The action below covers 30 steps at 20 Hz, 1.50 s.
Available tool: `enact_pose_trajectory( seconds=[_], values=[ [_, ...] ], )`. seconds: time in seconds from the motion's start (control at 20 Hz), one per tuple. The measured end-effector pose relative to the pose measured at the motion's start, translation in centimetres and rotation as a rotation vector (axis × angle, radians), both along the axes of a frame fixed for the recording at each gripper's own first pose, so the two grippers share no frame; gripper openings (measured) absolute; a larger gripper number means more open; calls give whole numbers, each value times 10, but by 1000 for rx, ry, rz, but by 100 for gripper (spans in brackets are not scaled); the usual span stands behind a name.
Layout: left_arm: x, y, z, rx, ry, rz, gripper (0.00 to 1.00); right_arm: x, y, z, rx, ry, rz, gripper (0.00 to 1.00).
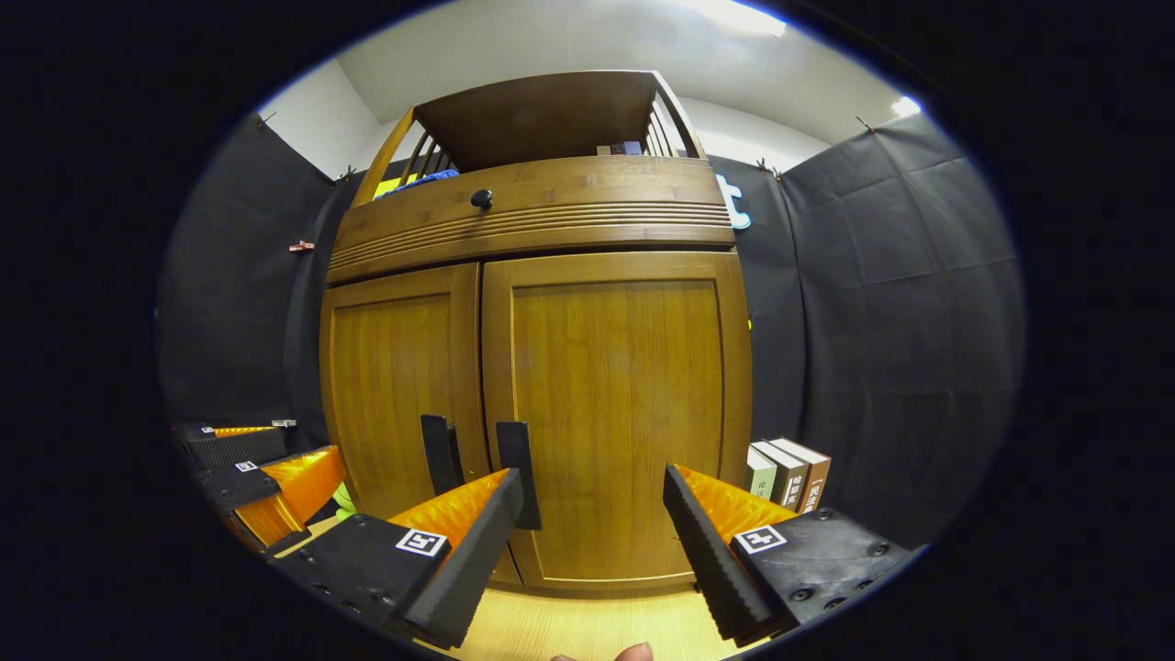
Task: Open the right door of the double-door shoe cabinet with the right hand, and open the left door with the left hand.
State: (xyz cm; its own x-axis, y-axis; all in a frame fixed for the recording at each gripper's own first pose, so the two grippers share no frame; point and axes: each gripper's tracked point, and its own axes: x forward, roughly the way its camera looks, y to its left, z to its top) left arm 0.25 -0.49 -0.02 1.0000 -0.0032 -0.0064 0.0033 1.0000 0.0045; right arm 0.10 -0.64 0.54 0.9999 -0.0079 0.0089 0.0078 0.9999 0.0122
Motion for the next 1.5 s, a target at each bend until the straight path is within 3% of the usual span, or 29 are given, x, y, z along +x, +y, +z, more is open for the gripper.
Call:
enact_pose_trajectory(
  seconds=[0.35,0.45,0.7,1.1,1.3,1.45,1.5],
  values=[
    [-9,2,2,-7,-14,4,93,13,18,-2,14,-6,44,99],
    [-16,4,-2,-12,-14,7,93,25,25,-6,2,1,52,95],
    [-36,10,-18,19,3,32,93,60,49,-33,-3,44,89,98],
    [-42,20,-38,-11,35,33,93,116,65,-72,-6,94,106,97],
    [-42,30,-42,-21,35,56,93,128,69,-82,12,110,111,88],
    [-43,32,-50,-24,52,64,93,135,65,-74,34,81,82,55],
    [-44,32,-51,-23,56,65,93,130,71,-66,41,73,124,49]
  ],
)
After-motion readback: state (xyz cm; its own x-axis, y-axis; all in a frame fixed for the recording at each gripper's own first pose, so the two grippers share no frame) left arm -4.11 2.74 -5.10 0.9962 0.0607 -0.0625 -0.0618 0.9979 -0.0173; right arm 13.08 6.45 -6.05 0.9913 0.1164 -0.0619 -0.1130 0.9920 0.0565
